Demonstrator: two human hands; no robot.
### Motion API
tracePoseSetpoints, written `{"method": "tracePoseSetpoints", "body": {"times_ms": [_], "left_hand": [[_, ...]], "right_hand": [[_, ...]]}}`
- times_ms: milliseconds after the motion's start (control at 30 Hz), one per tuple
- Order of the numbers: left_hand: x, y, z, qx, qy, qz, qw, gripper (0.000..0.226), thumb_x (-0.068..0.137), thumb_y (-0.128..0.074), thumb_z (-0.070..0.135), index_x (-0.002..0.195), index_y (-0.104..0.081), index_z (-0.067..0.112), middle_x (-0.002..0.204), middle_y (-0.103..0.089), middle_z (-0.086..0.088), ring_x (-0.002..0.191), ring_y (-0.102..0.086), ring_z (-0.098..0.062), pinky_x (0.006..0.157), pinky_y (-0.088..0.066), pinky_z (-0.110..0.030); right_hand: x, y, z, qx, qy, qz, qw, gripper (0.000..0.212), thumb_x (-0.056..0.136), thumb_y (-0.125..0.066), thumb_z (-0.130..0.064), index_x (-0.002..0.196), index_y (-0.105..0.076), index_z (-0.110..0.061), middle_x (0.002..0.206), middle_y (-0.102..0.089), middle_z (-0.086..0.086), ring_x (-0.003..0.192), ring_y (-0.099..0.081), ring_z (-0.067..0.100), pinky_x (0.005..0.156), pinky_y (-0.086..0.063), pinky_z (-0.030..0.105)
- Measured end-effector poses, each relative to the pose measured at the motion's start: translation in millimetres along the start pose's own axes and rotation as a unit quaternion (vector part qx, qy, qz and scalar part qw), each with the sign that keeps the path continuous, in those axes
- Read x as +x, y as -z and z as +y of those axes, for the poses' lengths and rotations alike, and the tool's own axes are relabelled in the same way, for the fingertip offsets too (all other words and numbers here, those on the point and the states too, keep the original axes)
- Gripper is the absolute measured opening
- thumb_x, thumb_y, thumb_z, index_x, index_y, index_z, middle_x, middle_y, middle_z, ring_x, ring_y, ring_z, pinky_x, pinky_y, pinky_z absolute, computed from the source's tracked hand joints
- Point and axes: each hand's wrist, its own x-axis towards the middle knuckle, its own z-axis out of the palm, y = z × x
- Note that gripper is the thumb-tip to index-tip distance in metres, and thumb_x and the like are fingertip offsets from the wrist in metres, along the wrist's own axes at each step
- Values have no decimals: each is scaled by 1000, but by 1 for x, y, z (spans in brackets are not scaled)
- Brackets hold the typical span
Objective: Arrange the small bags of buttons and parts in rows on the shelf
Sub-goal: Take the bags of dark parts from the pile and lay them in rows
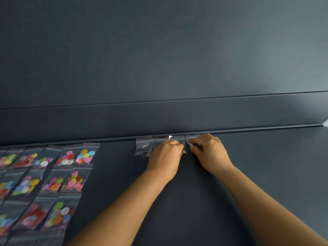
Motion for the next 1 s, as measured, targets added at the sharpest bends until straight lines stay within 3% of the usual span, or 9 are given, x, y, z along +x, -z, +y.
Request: {"method": "tracePoseSetpoints", "body": {"times_ms": [333, 533, 733, 1000], "left_hand": [[2, -1, 7, 29, 13, 11, 999, 17, 94, -49, 17, 103, -63, 14, 107, -60, 3, 104, -50, -18, 70, -41, -30], [-4, 7, 12, 28, 15, 13, 999, 21, 94, -51, 20, 111, -60, 12, 113, -59, -1, 109, -50, -21, 80, -44, -33], [-34, 31, -3, 53, 65, 54, 995, 40, 94, -50, 34, 129, -52, 14, 129, -55, -1, 121, -47, -21, 100, -35, -32], [-116, 75, -58, 97, 181, 71, 976, 57, 95, -44, 44, 145, -30, 21, 148, -37, 0, 137, -30, -19, 112, -24, -33]], "right_hand": [[1, 3, -1, -6, 33, 0, 999, 17, 90, -58, -19, 100, -72, -15, 103, -64, 3, 104, -52, 21, 87, -28, 17], [-2, 6, -4, -15, 31, -15, 999, 15, 89, -58, -25, 95, -66, -15, 105, -58, 4, 106, -49, 26, 83, -40, 28], [-15, 6, -36, -49, 93, -19, 994, 43, 89, -58, -38, 127, -56, -19, 124, -53, 2, 116, -45, 25, 96, -38, 34], [-43, -24, -121, -86, 205, -72, 972, 69, 89, -48, -54, 146, -24, -24, 150, -29, -5, 139, -21, 17, 113, -15, 33]]}}
